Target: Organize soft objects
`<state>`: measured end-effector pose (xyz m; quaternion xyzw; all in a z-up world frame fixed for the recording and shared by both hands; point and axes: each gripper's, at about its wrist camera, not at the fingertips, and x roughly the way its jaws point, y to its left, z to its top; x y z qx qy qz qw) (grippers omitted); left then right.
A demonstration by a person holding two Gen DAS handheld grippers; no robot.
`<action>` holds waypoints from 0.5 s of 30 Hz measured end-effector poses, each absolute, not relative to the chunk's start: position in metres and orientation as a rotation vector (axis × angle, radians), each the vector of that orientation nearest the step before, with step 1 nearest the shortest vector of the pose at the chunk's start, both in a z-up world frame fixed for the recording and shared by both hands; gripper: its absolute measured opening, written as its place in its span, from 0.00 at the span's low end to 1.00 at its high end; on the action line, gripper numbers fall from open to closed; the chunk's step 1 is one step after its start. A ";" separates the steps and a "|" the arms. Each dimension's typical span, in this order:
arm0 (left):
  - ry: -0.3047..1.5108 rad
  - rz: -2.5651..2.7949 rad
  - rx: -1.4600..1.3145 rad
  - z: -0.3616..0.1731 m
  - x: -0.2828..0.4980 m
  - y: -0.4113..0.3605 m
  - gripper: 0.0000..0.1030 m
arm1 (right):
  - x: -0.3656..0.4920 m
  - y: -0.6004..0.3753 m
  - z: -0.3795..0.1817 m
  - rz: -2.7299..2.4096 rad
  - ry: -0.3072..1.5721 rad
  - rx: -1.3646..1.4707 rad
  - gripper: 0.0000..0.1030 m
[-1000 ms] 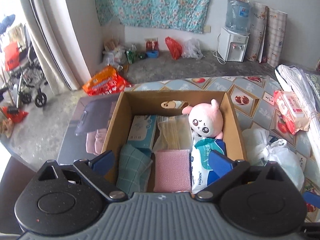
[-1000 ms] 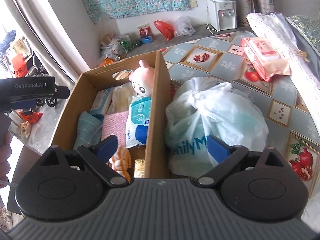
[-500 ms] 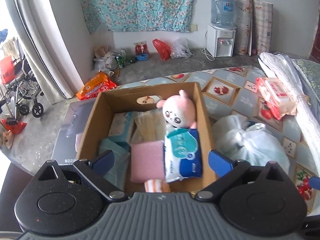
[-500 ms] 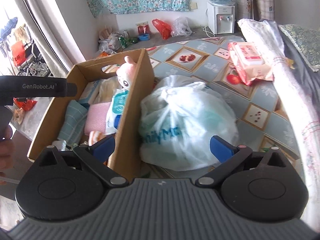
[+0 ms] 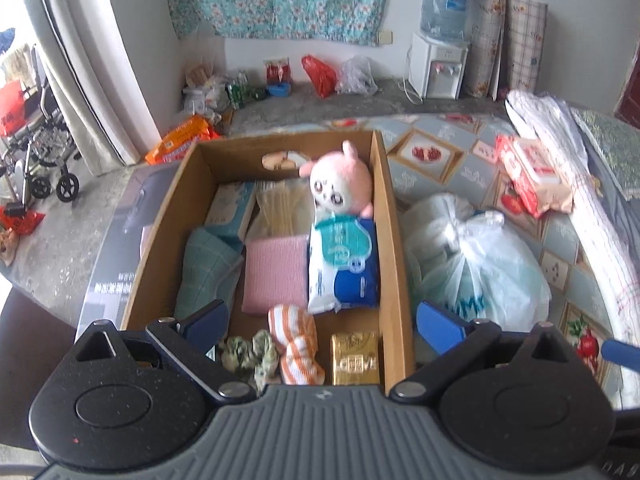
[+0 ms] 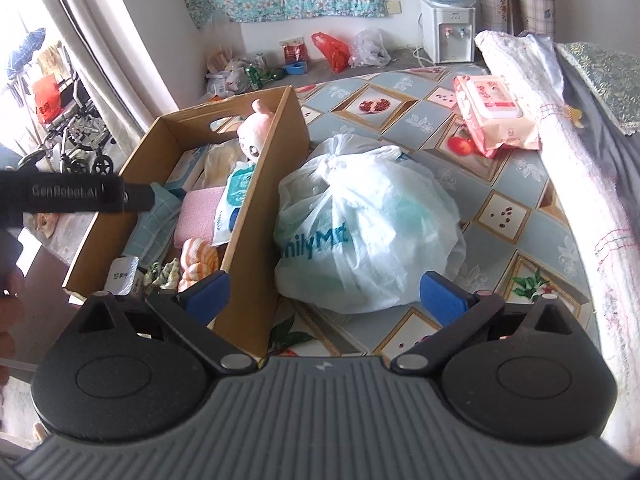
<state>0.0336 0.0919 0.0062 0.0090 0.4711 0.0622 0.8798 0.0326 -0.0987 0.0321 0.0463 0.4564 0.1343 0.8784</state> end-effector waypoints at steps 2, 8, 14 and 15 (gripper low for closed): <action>1.003 0.141 0.021 0.003 0.028 0.094 0.98 | 0.032 -0.095 0.030 0.288 0.959 0.096 0.99; 1.087 0.180 -0.023 -0.011 0.015 0.111 0.98 | 0.039 -0.084 0.023 0.285 1.004 0.102 0.99; 1.173 0.248 -0.065 -0.027 0.002 0.130 0.98 | 0.048 -0.069 0.013 0.266 1.084 0.103 0.99; 1.186 0.251 -0.072 -0.029 0.000 0.133 0.98 | 0.049 -0.066 0.012 0.277 1.094 0.106 0.99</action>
